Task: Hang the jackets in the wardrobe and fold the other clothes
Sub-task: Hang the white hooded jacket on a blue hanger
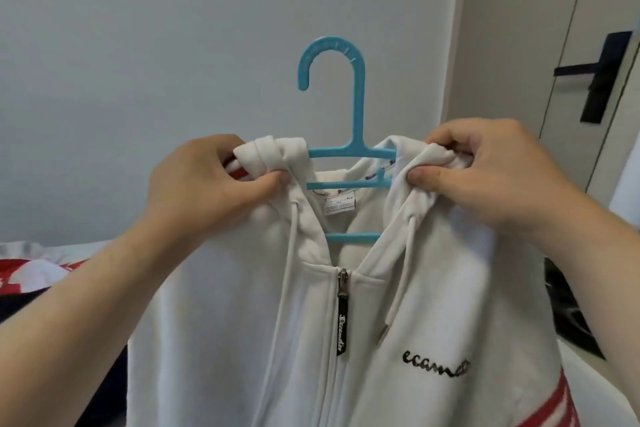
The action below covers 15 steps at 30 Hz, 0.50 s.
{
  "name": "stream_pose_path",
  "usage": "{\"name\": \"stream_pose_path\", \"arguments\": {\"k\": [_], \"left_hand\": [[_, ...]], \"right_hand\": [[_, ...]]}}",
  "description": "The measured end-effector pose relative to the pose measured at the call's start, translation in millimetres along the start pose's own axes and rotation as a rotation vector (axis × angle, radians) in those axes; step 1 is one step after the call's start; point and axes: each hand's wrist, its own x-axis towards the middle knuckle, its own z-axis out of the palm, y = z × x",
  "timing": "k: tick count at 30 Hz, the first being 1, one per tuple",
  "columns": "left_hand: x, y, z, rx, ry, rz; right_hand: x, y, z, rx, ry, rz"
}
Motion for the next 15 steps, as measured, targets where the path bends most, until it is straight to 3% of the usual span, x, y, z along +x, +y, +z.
{"name": "stream_pose_path", "arguments": {"k": [6,10,15], "left_hand": [[35.2,-42.6,75.2,0.066,-0.094,-0.111],[32.9,-56.7,82.0,0.159,-0.188,-0.164],[22.1,-51.0,71.0,0.241,-0.312,-0.369]], "right_hand": [[36.7,71.8,52.4,0.067,-0.065,0.109],[44.9,93.2,79.5,0.139,-0.208,0.191],[56.2,98.6,86.0,0.183,-0.416,0.285]]}}
